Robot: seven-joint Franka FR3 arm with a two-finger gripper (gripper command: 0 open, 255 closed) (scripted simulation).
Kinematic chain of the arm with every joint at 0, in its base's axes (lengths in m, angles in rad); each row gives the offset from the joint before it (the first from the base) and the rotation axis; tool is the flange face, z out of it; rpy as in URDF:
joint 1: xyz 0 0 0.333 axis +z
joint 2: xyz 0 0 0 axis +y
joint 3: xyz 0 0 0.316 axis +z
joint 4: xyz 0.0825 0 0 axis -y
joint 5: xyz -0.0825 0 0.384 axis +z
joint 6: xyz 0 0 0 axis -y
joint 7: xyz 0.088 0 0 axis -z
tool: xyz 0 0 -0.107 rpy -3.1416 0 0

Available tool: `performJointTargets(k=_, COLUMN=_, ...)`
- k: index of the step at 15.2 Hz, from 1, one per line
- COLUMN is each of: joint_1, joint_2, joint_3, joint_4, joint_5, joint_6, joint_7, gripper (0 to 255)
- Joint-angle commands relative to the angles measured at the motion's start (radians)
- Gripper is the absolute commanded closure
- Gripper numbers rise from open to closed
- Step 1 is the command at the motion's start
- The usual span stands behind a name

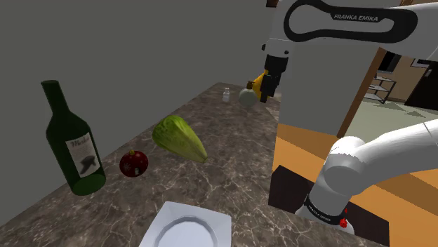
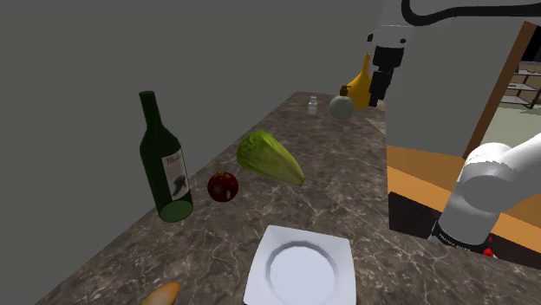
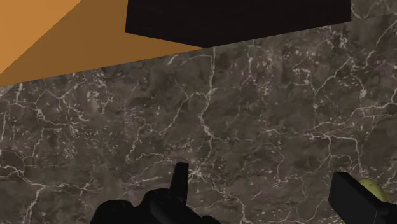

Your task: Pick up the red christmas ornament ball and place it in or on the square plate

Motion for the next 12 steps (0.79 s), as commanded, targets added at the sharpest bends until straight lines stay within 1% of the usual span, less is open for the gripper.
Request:
performJointTargets(k=1, joint_1=0.000, joint_2=0.000, joint_3=0.000, joint_4=0.000, joint_5=0.000, joint_6=0.000, joint_7=0.000, gripper=0)
performJointTargets(k=7, joint_1=-0.005, joint_2=-0.029, joint_3=0.141, joint_4=-0.093, joint_5=0.129, joint_6=0.067, joint_7=0.285, gripper=0)
performJointTargets(k=12, joint_1=-0.007, joint_2=0.002, joint_3=0.266, joint_4=-0.123, joint_5=0.238, joint_6=0.148, joint_7=0.520, gripper=0)
